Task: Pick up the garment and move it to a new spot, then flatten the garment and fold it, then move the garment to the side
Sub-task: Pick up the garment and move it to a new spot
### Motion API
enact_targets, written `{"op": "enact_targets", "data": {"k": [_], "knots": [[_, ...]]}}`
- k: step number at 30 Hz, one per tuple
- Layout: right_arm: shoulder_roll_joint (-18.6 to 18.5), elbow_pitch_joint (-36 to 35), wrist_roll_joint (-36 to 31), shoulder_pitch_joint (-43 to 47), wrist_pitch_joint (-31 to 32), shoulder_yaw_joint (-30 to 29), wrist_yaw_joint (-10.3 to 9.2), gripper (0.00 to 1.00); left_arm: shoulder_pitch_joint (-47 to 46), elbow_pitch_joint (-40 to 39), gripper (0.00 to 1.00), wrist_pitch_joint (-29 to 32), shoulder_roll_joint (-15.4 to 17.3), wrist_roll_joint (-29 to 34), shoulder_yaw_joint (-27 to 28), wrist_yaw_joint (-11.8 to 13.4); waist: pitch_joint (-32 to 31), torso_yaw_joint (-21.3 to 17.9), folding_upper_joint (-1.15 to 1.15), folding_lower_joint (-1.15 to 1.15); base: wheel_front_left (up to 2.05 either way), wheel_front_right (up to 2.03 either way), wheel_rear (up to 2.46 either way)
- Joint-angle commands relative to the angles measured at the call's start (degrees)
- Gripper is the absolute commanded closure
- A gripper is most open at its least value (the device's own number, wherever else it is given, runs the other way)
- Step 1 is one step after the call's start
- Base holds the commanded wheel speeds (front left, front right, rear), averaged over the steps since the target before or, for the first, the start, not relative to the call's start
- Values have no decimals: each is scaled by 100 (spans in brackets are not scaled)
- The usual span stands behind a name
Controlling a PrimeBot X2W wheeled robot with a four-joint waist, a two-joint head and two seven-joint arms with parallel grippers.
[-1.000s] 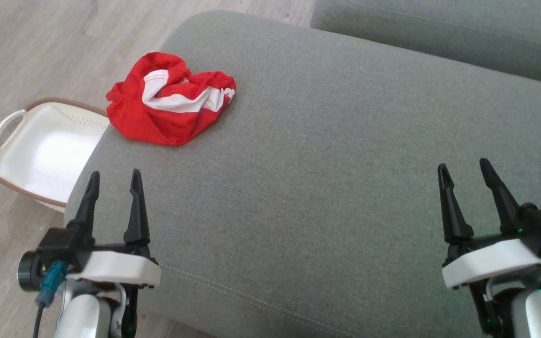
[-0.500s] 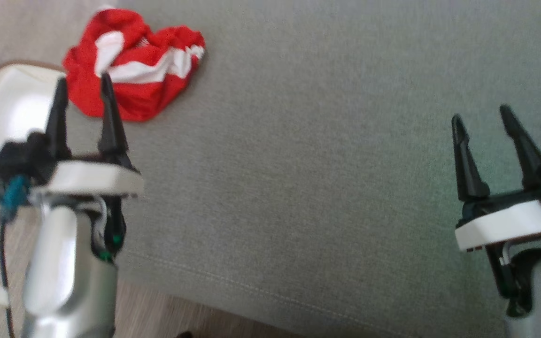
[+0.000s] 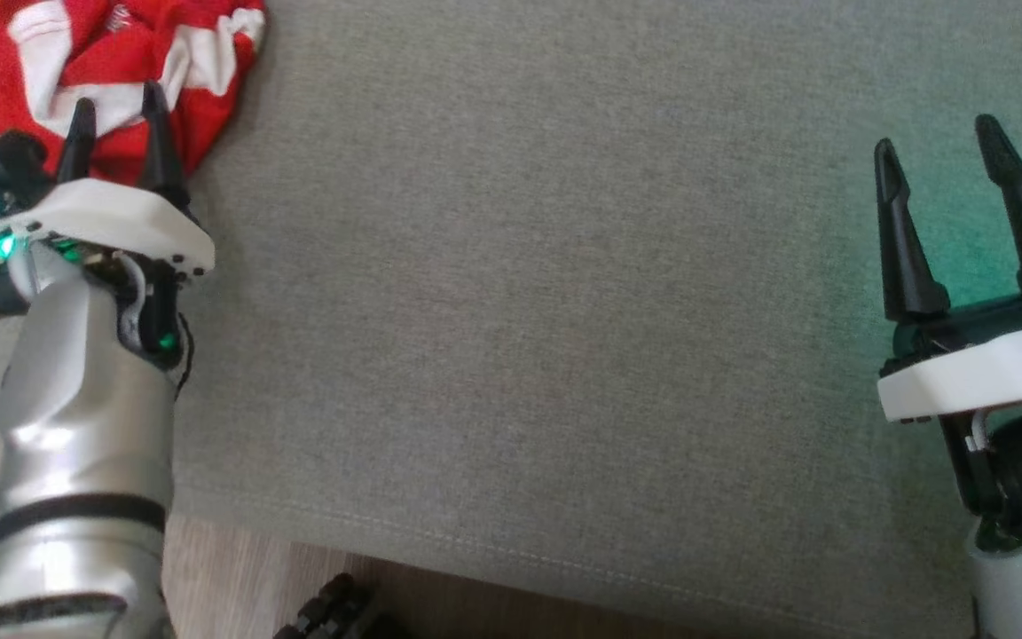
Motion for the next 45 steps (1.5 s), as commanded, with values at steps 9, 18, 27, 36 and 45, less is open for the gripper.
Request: {"op": "enact_targets", "data": {"k": [9,18,27,36,45], "knots": [[12,-122,-25,-118,-43,127,-5,0,-1086,1835,100,5,623,-278,228,-241,143,-174,0,-1,0,0,0],[112,72,26,-75,-245,60,-5,0,-739,377,100,-27,870,74,330,70,-318,-182,0,-1,0,0,0],[257,385,167,115,-519,44,-5,0,311,-1656,100,-28,844,517,407,195,-1112,-304,0,-1,0,0,0],[377,606,380,514,-749,59,-5,0,1964,-3574,100,-15,467,752,101,212,-1667,-721,0,-1,0,0,0],[395,628,570,495,-872,153,-5,0,2933,-4695,100,460,89,801,-696,32,-1411,-1456,0,-1,0,0,0]]}}
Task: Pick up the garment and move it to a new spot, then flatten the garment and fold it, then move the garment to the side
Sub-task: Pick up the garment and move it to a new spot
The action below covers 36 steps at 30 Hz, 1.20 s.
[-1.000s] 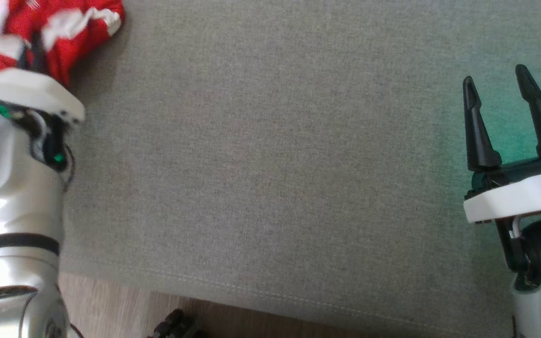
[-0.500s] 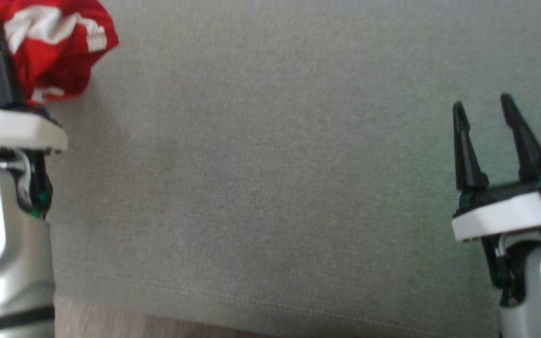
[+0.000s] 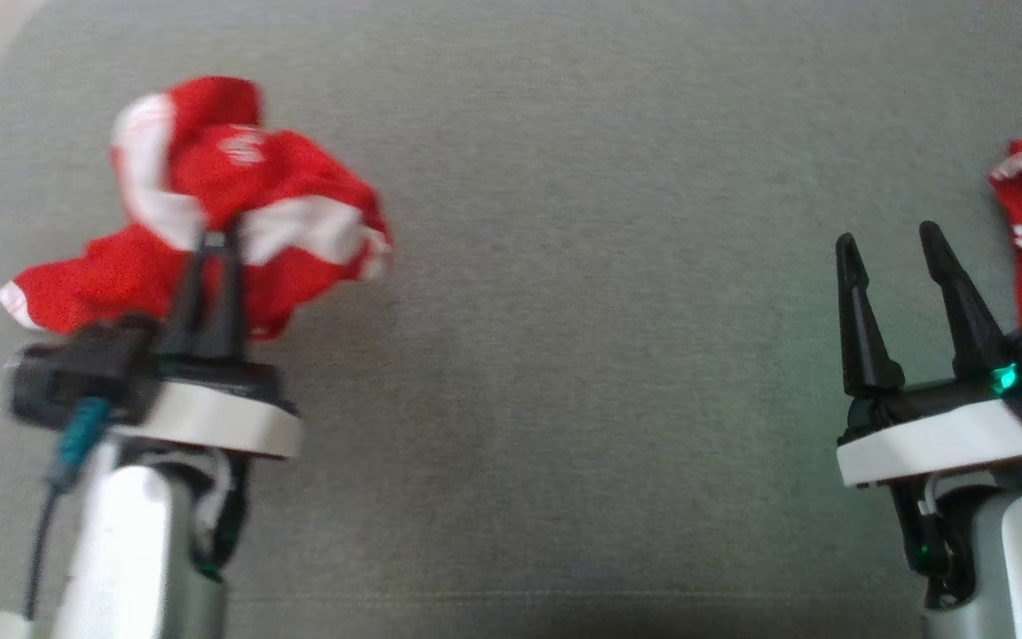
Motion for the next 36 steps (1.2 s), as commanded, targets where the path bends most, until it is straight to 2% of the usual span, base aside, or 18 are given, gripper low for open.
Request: {"op": "enact_targets", "data": {"k": [1,9,16,17,18,27,36], "knots": [[-6,-193,56,-118,-57,140,-5,0,-133,-234,100,25,26,3,53,-34,181,-280,0,0,0,0,0],[-5,-86,236,-188,-218,113,-5,0,-501,260,100,50,-183,-16,-1170,-255,499,-938,0,0,0,0,0],[-4,3,340,-226,-334,114,-5,0,-784,996,100,25,-230,-66,-1985,-339,655,-1153,0,0,0,0,0],[-4,12,341,-228,-344,104,-5,0,-813,1085,69,11,-232,-64,-2046,-343,666,-1152,0,0,0,0,0],[-4,23,342,-229,-355,96,-5,0,-840,1150,0,-27,-233,-50,-2099,-344,667,-1146,0,0,0,0,0],[-4,113,308,-226,-345,92,-5,0,-900,1033,0,-393,-241,-67,-2300,-315,454,-863,0,0,0,0,0],[-4,139,205,-133,-207,96,-5,0,-557,540,0,-482,-55,-311,-1654,172,28,-428,0,0,0,0,0]]}}
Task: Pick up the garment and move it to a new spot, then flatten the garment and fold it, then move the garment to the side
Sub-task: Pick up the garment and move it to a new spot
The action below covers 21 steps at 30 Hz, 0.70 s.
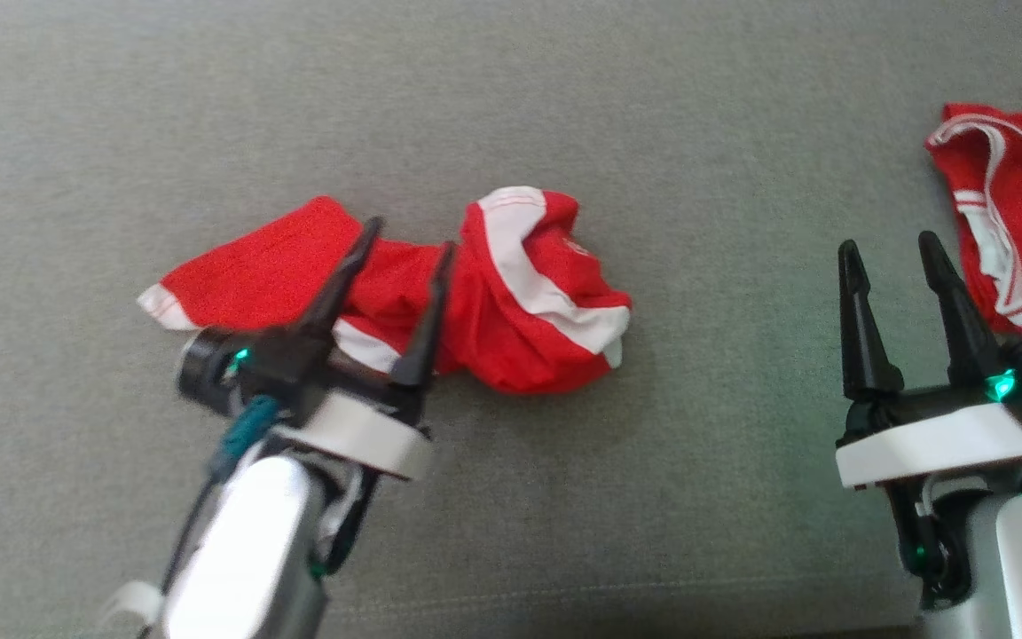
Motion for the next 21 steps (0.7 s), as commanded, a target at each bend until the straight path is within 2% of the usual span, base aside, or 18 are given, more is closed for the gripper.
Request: {"op": "enact_targets", "data": {"k": [1,8,14,21], "knots": [[-16,-189,-37,-66,31,133,-5,0,15,-226,0,-57,125,-58,297,81,-143,154,0,0,0,0,0],[-16,-210,-103,62,155,118,-5,0,378,-203,0,-66,417,-407,1121,448,-379,421,0,0,0,0,0],[-16,-207,-126,219,241,109,-5,0,697,-199,0,-68,618,-560,1540,498,-603,555,0,0,0,0,0],[-16,-160,-142,488,351,134,-5,0,1098,-252,0,-69,698,-545,1598,472,-912,570,0,0,0,0,0]]}}
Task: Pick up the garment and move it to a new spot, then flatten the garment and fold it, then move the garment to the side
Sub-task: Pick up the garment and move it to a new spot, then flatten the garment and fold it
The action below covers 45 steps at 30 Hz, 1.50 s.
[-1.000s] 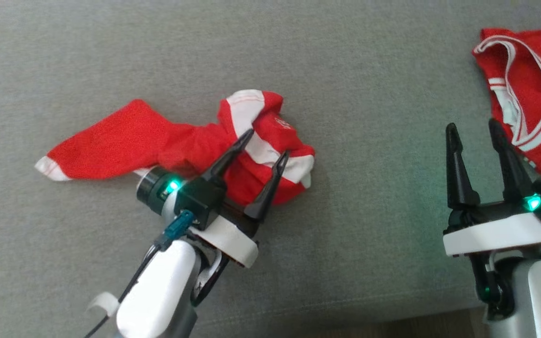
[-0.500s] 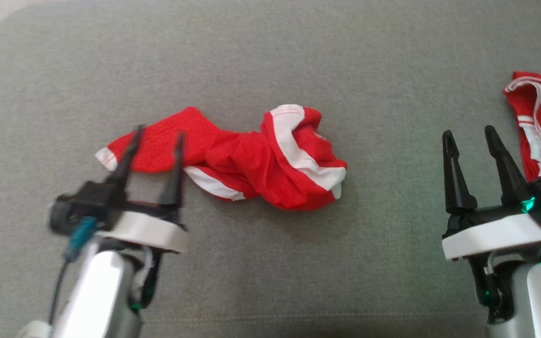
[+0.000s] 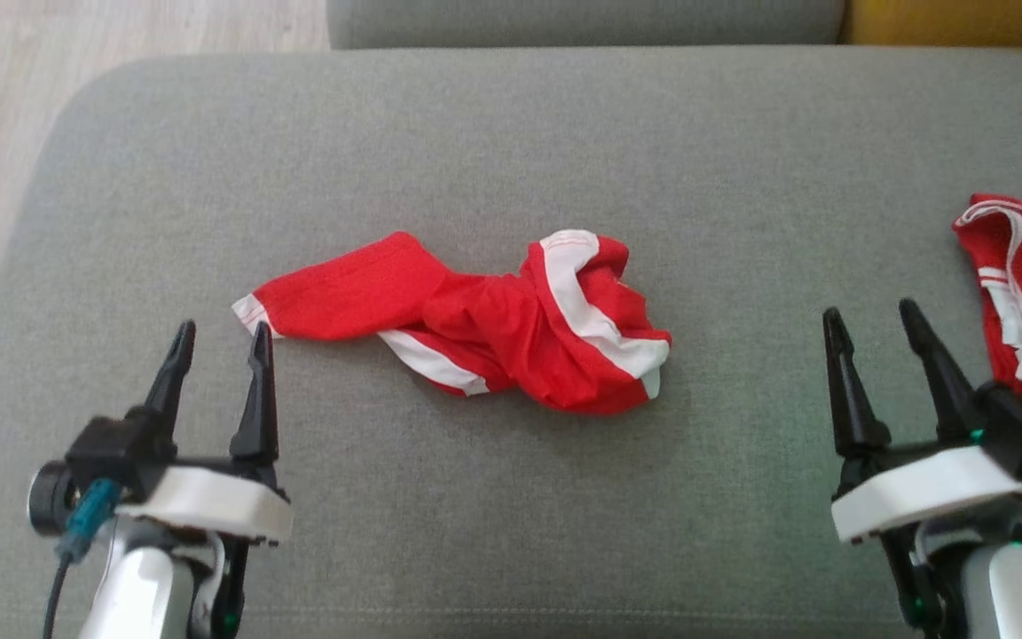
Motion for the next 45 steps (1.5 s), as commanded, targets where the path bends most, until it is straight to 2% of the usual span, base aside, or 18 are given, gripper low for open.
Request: {"op": "enact_targets", "data": {"k": [1,37,45], "knots": [[-19,-190,-32,-38,10,137,-5,0,-110,-213,0,-69,147,8,237,34,-72,-12,0,0,0,0,0],[-19,-308,71,98,96,72,-5,0,-15,-279,0,-57,216,-62,60,124,-56,-42,0,0,0,0,0],[-19,-321,86,10,98,67,-5,0,-338,-359,0,24,220,46,-222,-16,139,-60,0,0,0,0,0]]}}
